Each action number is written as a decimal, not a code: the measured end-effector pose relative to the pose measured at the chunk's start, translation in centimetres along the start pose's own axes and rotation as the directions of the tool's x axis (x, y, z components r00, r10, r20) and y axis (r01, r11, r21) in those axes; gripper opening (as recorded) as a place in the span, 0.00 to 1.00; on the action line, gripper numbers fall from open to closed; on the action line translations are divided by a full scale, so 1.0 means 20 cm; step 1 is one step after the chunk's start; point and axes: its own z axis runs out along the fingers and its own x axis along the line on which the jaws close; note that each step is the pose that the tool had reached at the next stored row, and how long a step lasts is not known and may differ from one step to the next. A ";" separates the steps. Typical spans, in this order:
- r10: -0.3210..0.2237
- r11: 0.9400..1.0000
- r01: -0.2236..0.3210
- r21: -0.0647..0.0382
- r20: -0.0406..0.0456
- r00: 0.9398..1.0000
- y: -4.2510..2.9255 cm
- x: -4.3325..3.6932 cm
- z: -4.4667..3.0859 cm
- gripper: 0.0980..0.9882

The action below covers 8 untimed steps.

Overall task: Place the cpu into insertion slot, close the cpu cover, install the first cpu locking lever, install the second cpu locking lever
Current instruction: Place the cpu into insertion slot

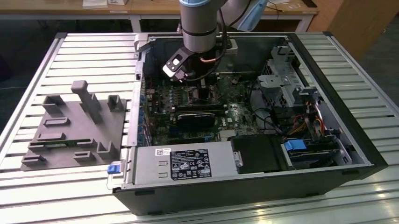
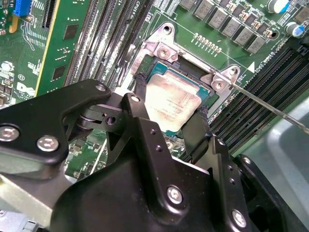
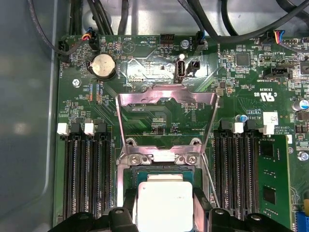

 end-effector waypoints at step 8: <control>0.000 1.000 0.000 0.000 0.000 1.000 0.000 0.000 0.000 0.58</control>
